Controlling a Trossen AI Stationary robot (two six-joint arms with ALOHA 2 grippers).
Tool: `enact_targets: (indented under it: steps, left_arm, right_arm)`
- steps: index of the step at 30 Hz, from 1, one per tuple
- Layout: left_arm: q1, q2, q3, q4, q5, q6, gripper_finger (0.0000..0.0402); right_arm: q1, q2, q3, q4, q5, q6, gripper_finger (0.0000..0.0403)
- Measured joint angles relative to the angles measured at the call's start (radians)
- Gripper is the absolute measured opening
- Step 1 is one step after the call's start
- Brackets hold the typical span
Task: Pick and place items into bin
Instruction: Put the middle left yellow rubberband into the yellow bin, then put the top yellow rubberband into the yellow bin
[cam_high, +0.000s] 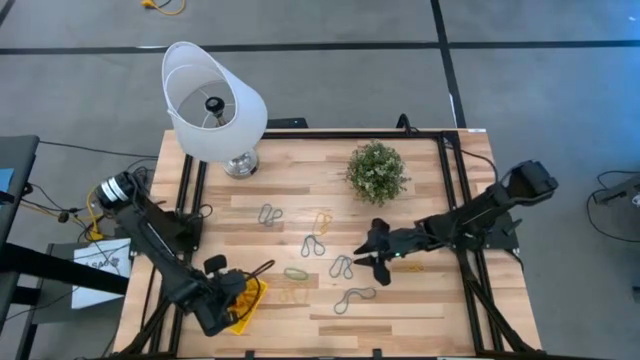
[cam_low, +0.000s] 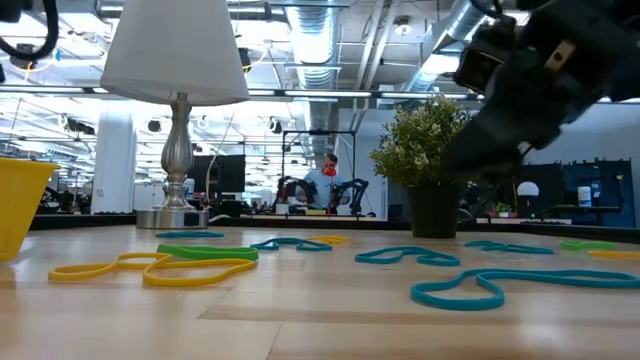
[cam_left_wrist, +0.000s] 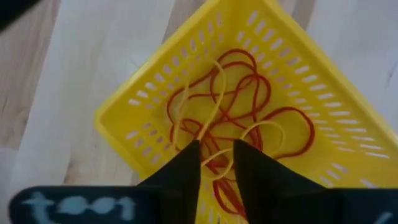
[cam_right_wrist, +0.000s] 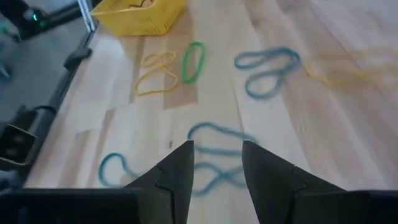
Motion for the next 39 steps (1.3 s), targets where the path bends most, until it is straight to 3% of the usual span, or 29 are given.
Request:
enact_targets:
  steps: [3, 7, 13, 15, 21, 28, 34, 39]
  left_arm:
    - [0.011, -0.001, 0.022, 0.008, 0.038, 0.084, 0.0108]
    - [0.013, -0.029, 0.099, -0.023, -0.024, 0.167, 0.0116]
    - [0.003, -0.081, 0.208, -0.137, -0.152, 0.265, 0.0115]
    - [0.002, -0.097, 0.219, -0.173, -0.176, 0.27, 0.0114]
    - [0.003, -0.125, 0.224, -0.237, -0.19, 0.239, 0.0114]
    - [-0.002, -0.124, 0.224, -0.257, -0.189, 0.228, 0.0114]
    - [-0.016, -0.124, 0.224, -0.281, -0.189, 0.228, 0.0114]
    - [-0.015, -0.124, 0.224, -0.293, -0.189, 0.218, 0.0114]
  right_arm:
    - [0.001, 0.062, 0.06, 0.005, -0.001, -0.115, 0.0129]
    - [-0.004, 0.142, 0.15, -0.005, 0.002, -0.204, 0.0129]
    - [-0.055, 0.278, 0.274, -0.019, 0.184, -0.234, 0.0129]
    - [-0.086, 0.336, 0.32, -0.026, 0.189, -0.243, 0.0129]
    - [-0.165, 0.478, 0.457, -0.147, 0.189, -0.21, 0.0129]
    - [-0.185, 0.564, 0.597, -0.354, 0.347, -0.165, 0.0117]
    - [-0.184, 0.569, 0.619, -0.404, 0.369, -0.153, 0.0107]
    - [-0.221, 0.569, 0.619, -0.406, 0.34, -0.045, 0.0107]
